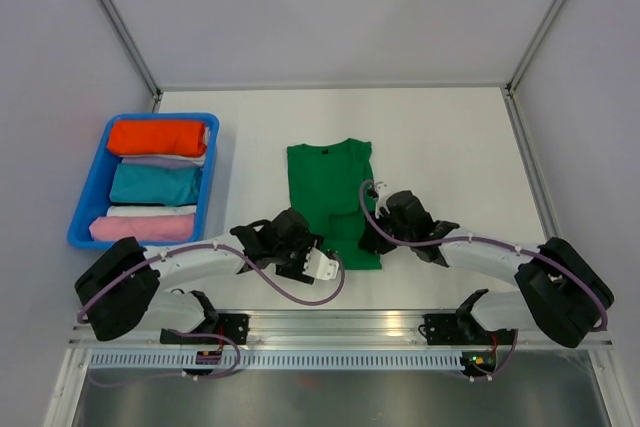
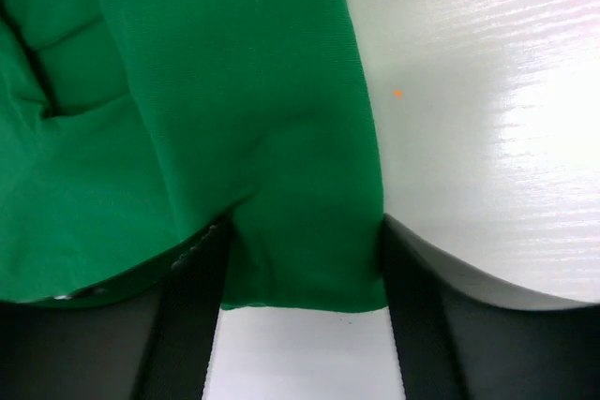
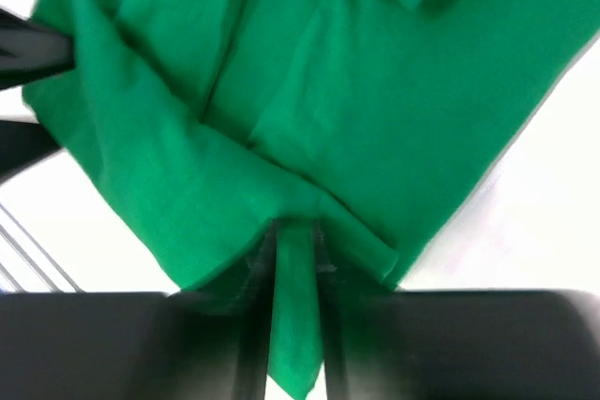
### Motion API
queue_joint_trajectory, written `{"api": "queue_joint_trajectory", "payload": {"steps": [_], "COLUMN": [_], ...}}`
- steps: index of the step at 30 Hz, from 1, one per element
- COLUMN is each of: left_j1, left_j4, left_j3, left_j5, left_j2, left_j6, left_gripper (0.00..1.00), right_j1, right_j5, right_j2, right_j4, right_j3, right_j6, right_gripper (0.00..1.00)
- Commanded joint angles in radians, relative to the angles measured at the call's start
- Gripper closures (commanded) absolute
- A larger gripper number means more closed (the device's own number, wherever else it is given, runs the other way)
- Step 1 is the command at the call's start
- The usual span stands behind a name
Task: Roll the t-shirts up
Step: Roll the tshirt
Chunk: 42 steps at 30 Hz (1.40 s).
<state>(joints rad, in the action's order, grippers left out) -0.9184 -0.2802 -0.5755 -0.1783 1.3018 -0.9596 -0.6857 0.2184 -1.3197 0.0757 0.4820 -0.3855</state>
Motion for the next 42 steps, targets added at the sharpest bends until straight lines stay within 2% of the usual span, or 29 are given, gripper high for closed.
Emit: {"api": "queue_joint_trajectory", "payload": {"steps": [1, 2, 4, 5, 7, 8, 10, 11, 12, 15, 17, 19, 21, 23, 25, 28, 29, 31, 32, 34, 35, 38, 42], "left_j1": [-0.002, 0.000, 0.001, 0.001, 0.004, 0.009, 0.019, 0.038, 0.052, 0.124, 0.170, 0.185, 0.191, 0.197, 0.199, 0.210, 0.214, 0.223, 0.227, 0.231, 0.231, 0.233, 0.259], "left_j4": [0.016, 0.016, 0.015, 0.012, 0.009, 0.001, -0.011, -0.036, -0.051, -0.132, -0.177, -0.212, -0.215, -0.220, -0.220, -0.229, -0.232, -0.267, -0.286, -0.379, -0.419, -0.586, -0.798], "left_j3": [0.020, 0.025, 0.029, 0.029, 0.023, 0.019, -0.006, -0.018, -0.030, -0.098, -0.145, -0.165, -0.167, -0.173, -0.172, -0.178, -0.179, -0.190, -0.196, -0.213, -0.215, -0.237, -0.296], "left_j5": [-0.001, -0.004, -0.006, -0.006, -0.013, -0.016, -0.033, -0.042, -0.073, -0.168, -0.217, -0.262, -0.274, -0.283, -0.286, -0.294, -0.303, -0.319, -0.344, -0.384, -0.424, -0.502, -0.616], "left_j2": [0.036, 0.034, 0.036, 0.036, 0.034, 0.034, 0.040, 0.042, 0.044, 0.045, 0.047, 0.048, 0.050, 0.053, 0.053, 0.053, 0.057, 0.056, 0.054, 0.050, 0.044, 0.031, 0.051], "left_j6": [0.007, 0.004, -0.002, -0.002, 0.004, 0.007, 0.027, 0.035, 0.039, 0.079, 0.088, 0.088, 0.079, 0.079, 0.076, 0.070, 0.064, 0.053, 0.032, 0.007, -0.017, -0.068, -0.156], "left_gripper": [0.32, 0.46, 0.58, 0.68, 0.76, 0.86, 0.96, 0.98, 0.98, 0.98, 0.98, 0.98, 0.98, 0.98, 0.98, 0.98, 0.98, 0.98, 0.98, 0.98, 0.98, 0.98, 0.95], "right_j1": [-0.003, -0.003, -0.003, -0.003, 0.000, -0.008, -0.014, -0.021, -0.028, -0.073, -0.131, -0.184, -0.257, -0.294, -0.330, -0.334, -0.336, -0.336, -0.336, -0.336, -0.337, -0.337, -0.334], "right_j5": [0.030, 0.032, 0.024, 0.013, 0.051, 0.087, 0.122, 0.142, 0.174, 0.133, 0.108, -0.006, -0.092, -0.082, -0.147, -0.145, -0.149, -0.181, -0.189, -0.174, -0.119, 0.069, 0.252], "right_j2": [0.118, 0.155, 0.277, 0.319, 0.406, 0.428, 0.464, 0.474, 0.484, 0.494, 0.453, 0.397, 0.354, 0.315, 0.278, 0.212, 0.197, 0.157, 0.148, 0.152, 0.161, 0.239, 0.237], "right_j4": [-0.028, -0.036, -0.043, -0.045, -0.042, -0.048, -0.100, -0.123, -0.154, -0.241, -0.263, -0.237, -0.147, -0.055, -0.045, -0.057, -0.057, -0.073, -0.118, -0.218, -0.258, -0.480, -0.591], "right_j3": [0.053, 0.052, 0.029, 0.018, -0.002, -0.006, -0.005, -0.006, -0.013, -0.074, -0.089, -0.089, -0.114, -0.141, -0.135, -0.129, -0.128, -0.100, -0.080, -0.030, -0.014, 0.073, 0.142], "right_j6": [0.117, 0.191, 0.262, 0.313, 0.411, 0.510, 0.609, 0.684, 0.835, 1.026, 1.050, 1.054, 1.053, 1.053, 1.048, 1.045, 1.039, 1.005, 0.993, 0.988, 0.996, 1.008, 0.992], "right_gripper": [0.68, 0.64, 0.56, 0.54, 0.49, 0.49, 0.48, 0.48, 0.48, 0.44, 0.44, 0.44, 0.44, 0.43, 0.43, 0.43, 0.45, 0.64, 0.82, 0.93, 0.99, 1.00, 1.00]}}
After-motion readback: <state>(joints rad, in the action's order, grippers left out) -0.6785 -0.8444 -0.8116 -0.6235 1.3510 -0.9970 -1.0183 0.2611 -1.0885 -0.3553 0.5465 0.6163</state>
